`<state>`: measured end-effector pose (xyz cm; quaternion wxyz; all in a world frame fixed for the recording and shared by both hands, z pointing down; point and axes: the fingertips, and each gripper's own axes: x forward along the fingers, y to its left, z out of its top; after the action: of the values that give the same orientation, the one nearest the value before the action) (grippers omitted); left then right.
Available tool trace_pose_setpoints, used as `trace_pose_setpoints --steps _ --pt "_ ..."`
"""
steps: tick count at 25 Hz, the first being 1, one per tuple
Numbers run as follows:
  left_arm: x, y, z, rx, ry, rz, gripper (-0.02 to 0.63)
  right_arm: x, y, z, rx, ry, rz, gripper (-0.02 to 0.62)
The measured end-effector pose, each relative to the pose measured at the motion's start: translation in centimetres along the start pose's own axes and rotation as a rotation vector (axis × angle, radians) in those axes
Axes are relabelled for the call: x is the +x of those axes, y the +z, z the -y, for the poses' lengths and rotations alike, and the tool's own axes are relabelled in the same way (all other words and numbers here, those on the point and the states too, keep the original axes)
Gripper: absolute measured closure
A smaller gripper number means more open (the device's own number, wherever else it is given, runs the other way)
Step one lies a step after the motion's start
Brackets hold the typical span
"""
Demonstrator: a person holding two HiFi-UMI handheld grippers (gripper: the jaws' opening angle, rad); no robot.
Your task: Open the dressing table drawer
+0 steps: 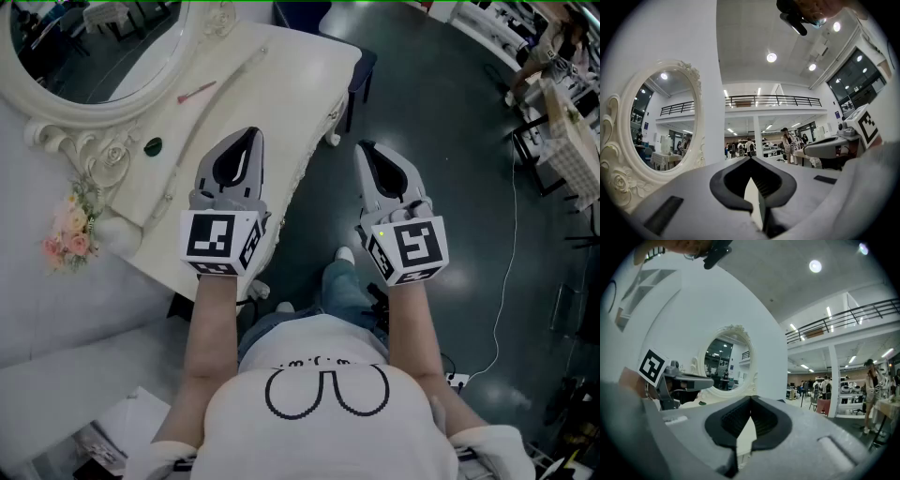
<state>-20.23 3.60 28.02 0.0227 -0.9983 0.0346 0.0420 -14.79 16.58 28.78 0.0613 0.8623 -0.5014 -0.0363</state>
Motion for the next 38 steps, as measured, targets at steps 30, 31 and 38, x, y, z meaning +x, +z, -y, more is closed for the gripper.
trace_pose_setpoints --steps 30,31,38 --pt "18.3 -3.8 -1.2 -0.024 0.334 -0.055 0.607 14.2 -4.4 17.3 -0.011 0.331 -0.029 0.598" --pt "18.7 -4.2 -2.0 -0.029 0.343 -0.06 0.607 15.2 -4.7 17.2 -0.014 0.338 -0.035 0.598" --pt "22.6 -6.2 -8.9 -0.06 0.374 -0.078 0.607 24.7 -5.9 16.8 -0.022 0.388 -0.066 0.598"
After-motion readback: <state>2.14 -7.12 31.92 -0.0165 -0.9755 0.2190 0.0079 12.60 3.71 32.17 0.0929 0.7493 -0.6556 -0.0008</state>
